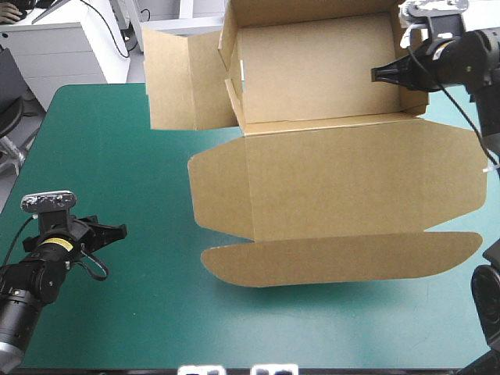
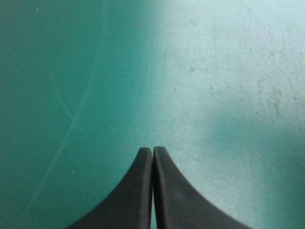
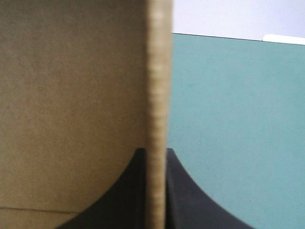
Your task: Fold the box
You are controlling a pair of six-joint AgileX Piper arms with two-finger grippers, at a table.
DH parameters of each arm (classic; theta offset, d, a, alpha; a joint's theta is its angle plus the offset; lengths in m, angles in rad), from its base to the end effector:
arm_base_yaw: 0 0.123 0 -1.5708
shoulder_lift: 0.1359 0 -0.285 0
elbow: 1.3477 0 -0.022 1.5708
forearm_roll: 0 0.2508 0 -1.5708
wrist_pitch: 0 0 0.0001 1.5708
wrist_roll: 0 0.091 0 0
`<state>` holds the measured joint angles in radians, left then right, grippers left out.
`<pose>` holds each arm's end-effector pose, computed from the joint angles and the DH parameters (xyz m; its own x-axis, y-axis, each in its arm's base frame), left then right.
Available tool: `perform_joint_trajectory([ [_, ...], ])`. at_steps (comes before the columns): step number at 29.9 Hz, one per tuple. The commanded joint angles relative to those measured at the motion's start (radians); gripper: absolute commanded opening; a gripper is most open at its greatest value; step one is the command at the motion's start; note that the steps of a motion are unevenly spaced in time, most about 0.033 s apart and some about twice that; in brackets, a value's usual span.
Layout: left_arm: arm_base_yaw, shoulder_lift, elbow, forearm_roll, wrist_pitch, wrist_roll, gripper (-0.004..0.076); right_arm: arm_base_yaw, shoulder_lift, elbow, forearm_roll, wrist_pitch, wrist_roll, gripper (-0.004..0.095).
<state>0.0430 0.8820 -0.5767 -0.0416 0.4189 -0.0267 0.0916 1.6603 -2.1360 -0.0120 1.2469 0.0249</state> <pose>0.1730 0.0059 0.2786 -0.5908 -0.0901 -0.8017 -0.0677 0.9958 -0.0620 0.3332 0.0296 0.4957 -0.6308 -0.0368 -0.7750 -0.0694 0.9975 0.0091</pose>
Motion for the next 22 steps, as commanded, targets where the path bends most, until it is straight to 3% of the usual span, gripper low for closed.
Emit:
perform_joint_trajectory([
  [1, -0.005, -0.001, -0.028, -0.016, -0.129, -0.001, -0.0008, -0.085, -0.044, -0.022, 0.108, 0.006, 0.010, -0.0018],
  [4, -0.005, 0.004, -0.030, -0.016, -0.180, -0.001, -0.0008, -0.116, -0.047, -0.022, 0.137, 0.006, -0.013, -0.0018],
  [12, -0.005, 0.147, -0.210, -0.043, -0.081, 0.027, -0.0008, -0.117, -0.051, -0.020, 0.170, 0.006, -0.054, -0.0018],
  [22, 0.023, 0.417, -0.641, -0.598, 0.110, 0.520, -0.0008, -0.117, -0.051, -0.020, 0.196, 0.006, -0.062, -0.0018],
])
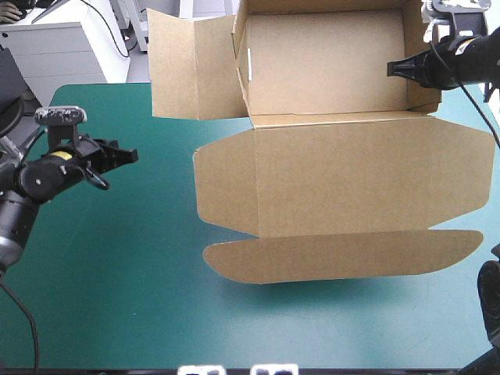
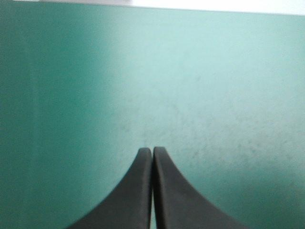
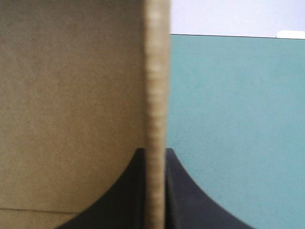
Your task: Fold the box
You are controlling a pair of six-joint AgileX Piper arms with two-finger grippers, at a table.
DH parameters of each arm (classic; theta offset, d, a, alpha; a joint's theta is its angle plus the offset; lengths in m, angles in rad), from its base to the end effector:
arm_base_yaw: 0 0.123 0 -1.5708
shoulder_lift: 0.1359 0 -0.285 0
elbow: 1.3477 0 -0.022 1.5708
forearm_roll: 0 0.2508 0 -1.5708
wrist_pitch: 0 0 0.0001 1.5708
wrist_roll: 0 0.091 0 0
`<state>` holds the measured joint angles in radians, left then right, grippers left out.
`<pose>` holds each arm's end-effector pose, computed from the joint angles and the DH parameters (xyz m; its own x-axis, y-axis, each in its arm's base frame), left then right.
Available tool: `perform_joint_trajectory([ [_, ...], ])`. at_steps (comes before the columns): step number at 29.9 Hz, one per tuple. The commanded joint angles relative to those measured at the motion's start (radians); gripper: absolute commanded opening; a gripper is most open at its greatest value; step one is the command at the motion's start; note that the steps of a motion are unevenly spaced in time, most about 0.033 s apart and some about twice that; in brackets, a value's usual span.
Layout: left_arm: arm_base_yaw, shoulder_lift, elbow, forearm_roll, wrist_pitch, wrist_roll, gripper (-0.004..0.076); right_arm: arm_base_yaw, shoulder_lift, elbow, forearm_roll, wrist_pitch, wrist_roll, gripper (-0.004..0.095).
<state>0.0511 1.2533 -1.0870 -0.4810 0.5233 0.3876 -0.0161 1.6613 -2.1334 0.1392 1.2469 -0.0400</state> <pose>0.2763 -0.0070 0.3589 -0.5287 -0.0630 -0.8465 0.1275 0.9800 -0.1526 0.3349 0.0066 0.4953 -0.6327 0.0147 -0.7742 -0.0830 0.9928 0.0867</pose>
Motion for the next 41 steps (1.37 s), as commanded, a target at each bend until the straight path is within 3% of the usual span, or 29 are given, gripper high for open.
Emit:
perform_joint_trajectory([
  [1, 0.019, 0.077, -0.176, -0.216, 0.033, 0.143, -0.0008, -0.009, -0.052, -0.022, 0.057, 0.006, -0.005, -0.0018],
  [9, 0.027, 0.299, -0.308, -0.663, 0.127, 0.434, -0.0008, -0.009, -0.052, -0.022, 0.112, 0.006, -0.026, -0.0018],
  [19, 0.027, 0.438, -0.318, -1.335, 0.413, 0.803, -0.0008, -0.005, -0.050, -0.018, 0.110, 0.006, -0.038, -0.0018],
  [33, 0.023, 0.434, -0.336, -1.353, 0.715, 0.832, -0.0008, 0.107, 0.030, 0.052, 0.075, -0.032, -0.052, -0.0017],
  [41, 0.023, 0.408, -0.336, -1.350, 0.770, 0.792, -0.0009, 0.159, 0.069, 0.052, -0.004, -0.082, -0.048, -0.0017],
])
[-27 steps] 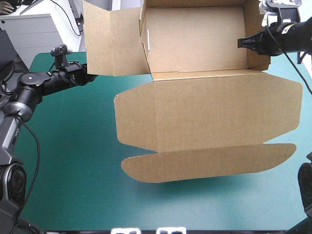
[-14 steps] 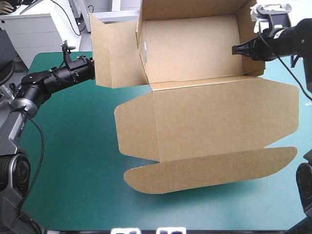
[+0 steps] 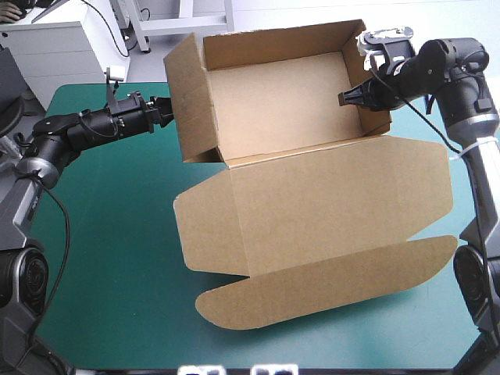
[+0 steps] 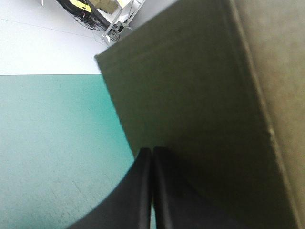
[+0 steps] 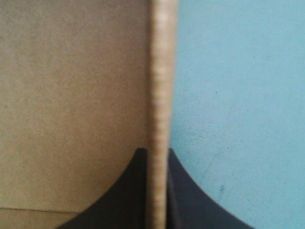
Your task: Fold the box
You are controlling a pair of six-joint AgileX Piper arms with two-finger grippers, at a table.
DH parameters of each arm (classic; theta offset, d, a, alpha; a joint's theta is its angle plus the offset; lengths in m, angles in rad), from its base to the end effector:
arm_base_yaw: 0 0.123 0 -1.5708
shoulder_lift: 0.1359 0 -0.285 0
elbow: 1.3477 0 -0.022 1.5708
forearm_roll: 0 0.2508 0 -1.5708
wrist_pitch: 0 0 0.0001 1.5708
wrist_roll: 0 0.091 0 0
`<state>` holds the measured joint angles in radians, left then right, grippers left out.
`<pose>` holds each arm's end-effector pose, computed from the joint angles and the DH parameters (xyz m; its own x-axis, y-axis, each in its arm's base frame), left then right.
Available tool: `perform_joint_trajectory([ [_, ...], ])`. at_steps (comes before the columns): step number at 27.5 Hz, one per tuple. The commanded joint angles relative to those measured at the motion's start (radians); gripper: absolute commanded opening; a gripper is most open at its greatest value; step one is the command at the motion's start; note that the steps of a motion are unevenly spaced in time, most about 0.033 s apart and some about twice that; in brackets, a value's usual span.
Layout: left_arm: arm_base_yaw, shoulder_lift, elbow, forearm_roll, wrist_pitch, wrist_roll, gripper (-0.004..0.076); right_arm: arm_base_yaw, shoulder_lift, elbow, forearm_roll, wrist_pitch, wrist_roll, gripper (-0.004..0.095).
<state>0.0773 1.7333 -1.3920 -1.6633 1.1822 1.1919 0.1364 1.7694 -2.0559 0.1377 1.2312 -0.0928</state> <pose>0.3727 -0.0553 0.3525 -0.5415 -0.2680 -0.7968 0.7048 0.3719 -0.6041 0.3731 0.0631 0.4361 -0.7362 -0.1477 -0.6604 -0.2536 0.9650 0.0669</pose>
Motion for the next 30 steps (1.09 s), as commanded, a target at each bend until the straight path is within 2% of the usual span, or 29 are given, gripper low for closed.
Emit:
perform_joint_trajectory([
  [1, -0.003, -0.083, -0.031, -0.166, 0.111, -0.014, -0.0009, 0.009, -0.034, -0.026, -0.002, -0.074, 0.010, -0.0017],
  [9, -0.003, -0.137, -0.031, -0.118, 0.111, -0.047, 0.0015, 0.009, -0.010, -0.026, 0.006, -0.094, 0.012, -0.0017],
  [12, -0.003, -0.140, -0.031, -0.073, 0.111, -0.069, 0.0111, 0.009, -0.010, -0.026, 0.006, -0.094, 0.012, -0.0017],
  [17, -0.003, -0.142, -0.031, -0.041, 0.111, -0.126, 0.0350, 0.009, -0.010, -0.026, 0.000, -0.096, 0.004, -0.0016],
  [18, -0.003, -0.142, -0.031, -0.041, 0.111, -0.130, 0.0372, 0.009, -0.010, -0.026, -0.002, -0.097, 0.004, -0.0016],
  [22, -0.003, -0.142, -0.031, -0.033, 0.111, -0.155, 0.0379, 0.015, -0.010, -0.026, -0.005, -0.099, 0.004, -0.0013],
  [25, -0.003, -0.144, -0.033, -0.031, 0.087, -0.202, 0.0379, 0.034, -0.010, -0.026, -0.054, -0.099, 0.019, -0.0012],
  [27, -0.005, -0.144, -0.072, 0.087, 0.025, -0.307, 0.0379, 0.064, -0.010, -0.026, -0.126, -0.099, 0.054, -0.0012],
  [28, -0.024, -0.144, -0.124, 0.234, -0.014, -0.389, 0.0378, 0.084, -0.010, -0.026, -0.154, -0.104, 0.073, -0.0012],
  [30, -0.062, -0.146, -0.182, 0.362, -0.055, -0.451, 0.0378, 0.109, -0.010, -0.026, -0.167, -0.119, 0.093, -0.0012],
])
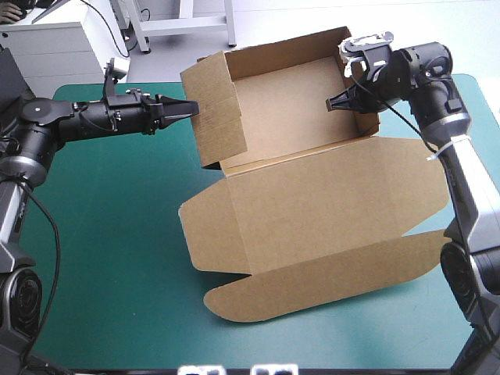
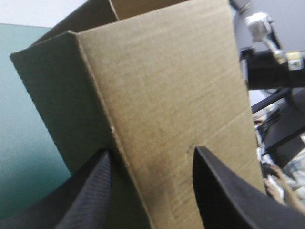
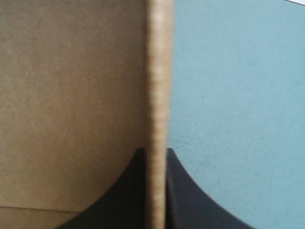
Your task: Fold the box
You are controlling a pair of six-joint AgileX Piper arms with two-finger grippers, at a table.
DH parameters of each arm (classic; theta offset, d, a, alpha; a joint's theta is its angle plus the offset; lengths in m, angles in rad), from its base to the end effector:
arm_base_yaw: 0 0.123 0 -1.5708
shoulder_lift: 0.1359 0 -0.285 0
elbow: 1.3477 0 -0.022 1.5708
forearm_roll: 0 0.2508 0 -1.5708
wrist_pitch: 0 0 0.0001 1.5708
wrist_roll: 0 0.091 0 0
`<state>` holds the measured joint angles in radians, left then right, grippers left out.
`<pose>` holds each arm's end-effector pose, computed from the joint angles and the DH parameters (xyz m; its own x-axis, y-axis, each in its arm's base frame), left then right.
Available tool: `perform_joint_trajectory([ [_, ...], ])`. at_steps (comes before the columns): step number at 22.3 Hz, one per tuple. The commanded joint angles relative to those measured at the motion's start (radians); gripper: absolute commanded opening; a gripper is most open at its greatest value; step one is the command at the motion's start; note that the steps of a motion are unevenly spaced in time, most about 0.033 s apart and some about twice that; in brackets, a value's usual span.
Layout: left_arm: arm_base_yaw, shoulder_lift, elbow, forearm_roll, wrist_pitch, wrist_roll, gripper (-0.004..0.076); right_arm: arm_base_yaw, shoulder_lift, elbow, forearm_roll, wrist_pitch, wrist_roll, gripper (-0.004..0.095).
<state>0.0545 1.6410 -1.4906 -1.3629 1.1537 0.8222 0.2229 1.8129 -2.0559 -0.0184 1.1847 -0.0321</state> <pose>0.3496 -0.0625 0.3886 -0.6624 -0.1549 -0.7329 0.6059 0.4646 -0.6458 0.3855 0.0858 0.4213 -0.7268 -0.2047 -0.6556 -0.2386 0.9703 -0.0385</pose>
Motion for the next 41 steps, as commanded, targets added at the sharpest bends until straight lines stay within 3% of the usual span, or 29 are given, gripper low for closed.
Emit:
perform_joint_trajectory([
  [1, -0.062, -0.054, -0.109, 0.109, -0.057, -0.116, 0.0378, 0.034, -0.054, -0.026, -0.011, -0.081, 0.037, -0.0012],
  [5, -0.126, -0.054, -0.140, 0.373, -0.195, -0.328, 0.0377, 0.065, -0.054, -0.029, -0.008, -0.097, 0.049, -0.0012],
  [10, -0.180, -0.054, -0.140, 0.415, -0.275, -0.410, 0.0377, 0.070, -0.054, -0.029, 0.018, -0.104, 0.057, -0.0012],
  [21, -0.137, -0.102, -0.142, 0.362, -0.169, -0.363, 0.0377, 0.070, -0.054, -0.029, -0.002, -0.132, 0.050, -0.0012],
  [25, -0.128, -0.116, -0.142, 0.378, -0.171, -0.384, 0.0377, 0.070, -0.052, -0.029, 0.000, -0.142, 0.052, -0.0012],
  [31, -0.134, -0.116, -0.142, 0.493, -0.184, -0.543, 0.0377, 0.070, -0.047, -0.029, 0.005, -0.143, 0.061, -0.0012],
  [36, -0.222, -0.116, -0.142, 0.612, -0.301, -0.601, 0.0375, 0.070, -0.034, -0.029, 0.058, -0.138, 0.077, -0.0012],
  [41, -0.258, -0.116, -0.226, 0.624, -0.280, -0.589, 0.0376, 0.070, -0.034, -0.029, 0.018, -0.130, 0.077, -0.0012],
])
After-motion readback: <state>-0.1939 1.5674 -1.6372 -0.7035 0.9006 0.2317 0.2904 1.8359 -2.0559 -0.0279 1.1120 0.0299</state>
